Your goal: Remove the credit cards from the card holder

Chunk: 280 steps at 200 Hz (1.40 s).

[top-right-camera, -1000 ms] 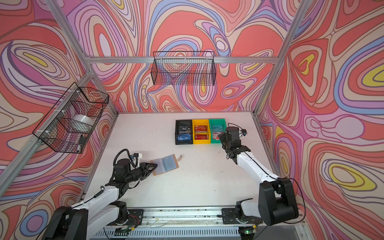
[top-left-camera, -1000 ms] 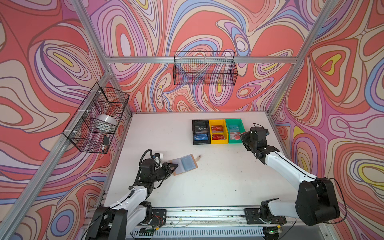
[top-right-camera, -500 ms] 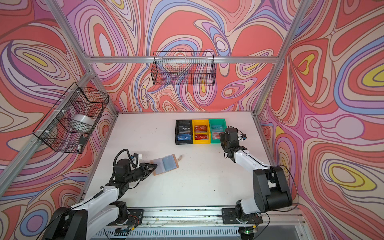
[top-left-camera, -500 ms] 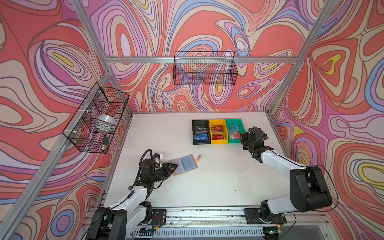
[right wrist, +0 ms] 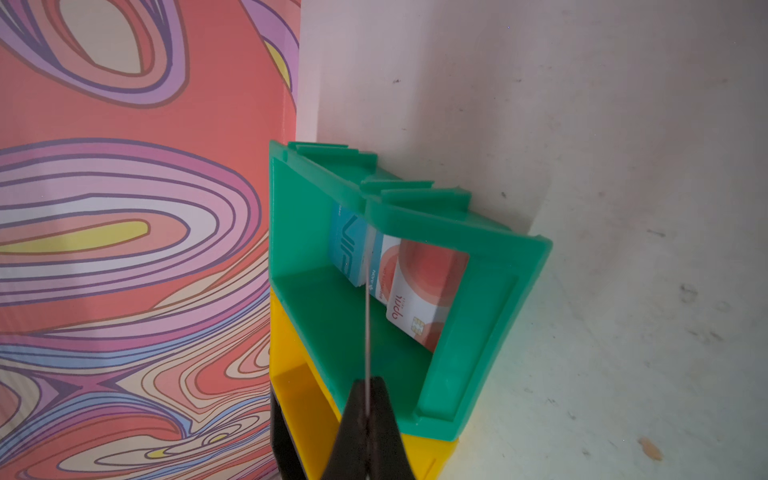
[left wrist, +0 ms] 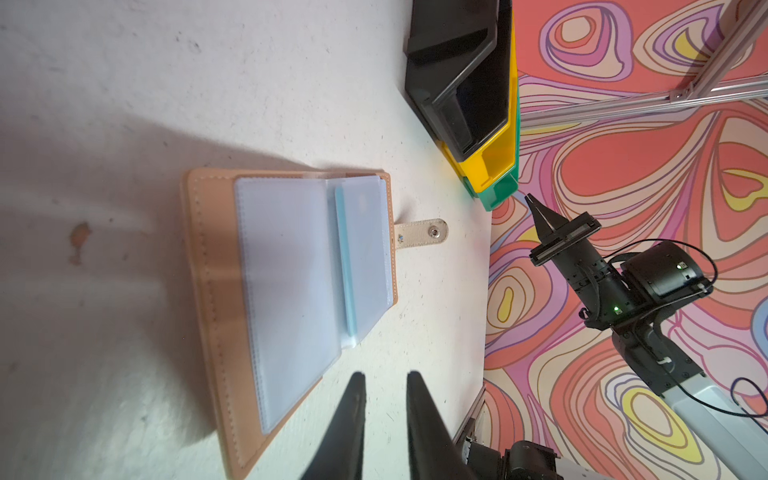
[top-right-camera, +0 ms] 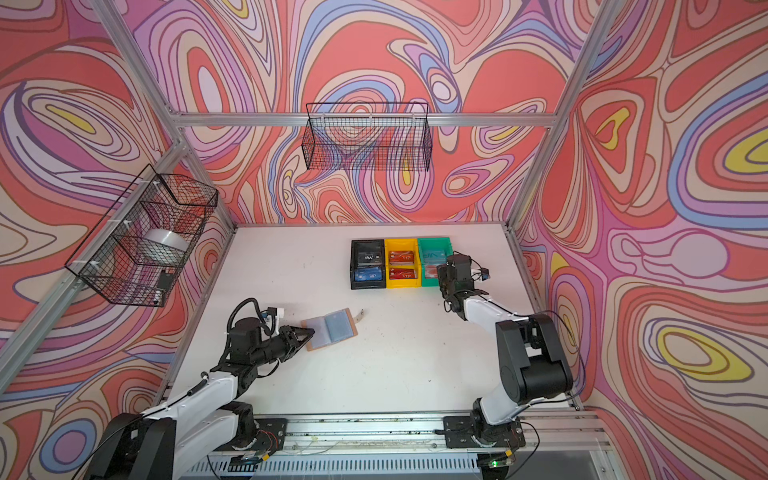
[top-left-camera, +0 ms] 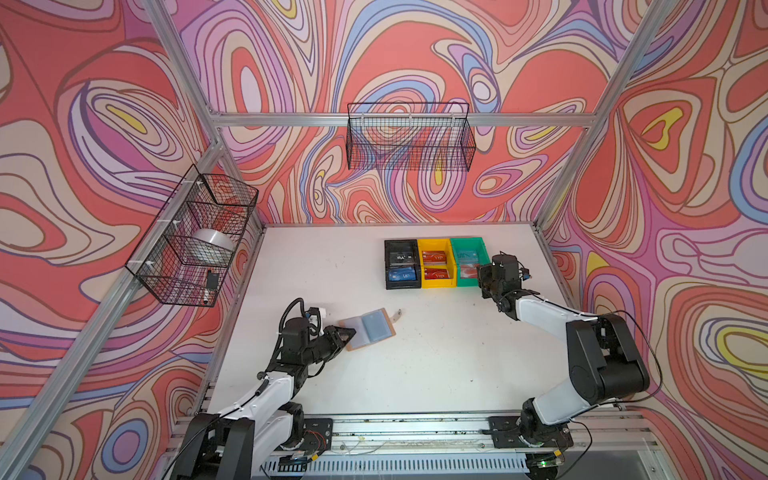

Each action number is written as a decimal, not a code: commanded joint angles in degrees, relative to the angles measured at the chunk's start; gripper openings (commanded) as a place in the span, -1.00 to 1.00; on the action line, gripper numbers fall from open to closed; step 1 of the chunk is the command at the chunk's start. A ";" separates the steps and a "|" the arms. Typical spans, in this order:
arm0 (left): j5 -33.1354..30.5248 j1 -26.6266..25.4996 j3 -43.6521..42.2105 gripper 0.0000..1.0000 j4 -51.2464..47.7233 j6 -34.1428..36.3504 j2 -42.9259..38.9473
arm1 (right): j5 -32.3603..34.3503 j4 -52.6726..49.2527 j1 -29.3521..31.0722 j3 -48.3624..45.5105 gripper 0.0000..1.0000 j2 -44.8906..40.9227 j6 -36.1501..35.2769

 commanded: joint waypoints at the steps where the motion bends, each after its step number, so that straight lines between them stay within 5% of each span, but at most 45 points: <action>1: -0.66 0.34 1.34 -0.57 0.63 0.92 0.84 | 0.90 2.97 -0.39 0.71 -1.00 1.51 1.05; 158: -1.02 0.35 1.67 -0.57 1.79 0.92 2.87 | -0.70 8.13 -0.40 0.72 -1.00 6.62 4.95; 280: -0.90 0.37 1.06 -0.57 2.50 0.50 2.44 | -1.64 7.30 -0.38 0.00 -0.54 5.73 5.90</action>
